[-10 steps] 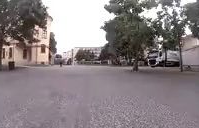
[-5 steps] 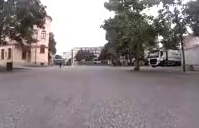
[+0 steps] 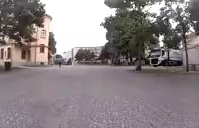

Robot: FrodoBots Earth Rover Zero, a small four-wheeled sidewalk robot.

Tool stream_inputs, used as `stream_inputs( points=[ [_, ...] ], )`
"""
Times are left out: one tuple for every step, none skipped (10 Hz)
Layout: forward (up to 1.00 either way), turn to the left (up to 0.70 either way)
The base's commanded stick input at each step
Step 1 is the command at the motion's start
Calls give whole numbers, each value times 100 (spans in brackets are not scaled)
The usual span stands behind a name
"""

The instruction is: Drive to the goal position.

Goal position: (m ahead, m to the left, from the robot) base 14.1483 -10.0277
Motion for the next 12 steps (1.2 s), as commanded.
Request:
stream_inputs(
  points=[
    [60, 0],
    [60, 0],
    [60, 0],
    [60, 0],
    [60, 0],
    [60, 0],
    [60, 0],
    [60, 0],
    [60, 0],
    [60, 0],
    [60, 0],
    [60, 0]
  ],
)
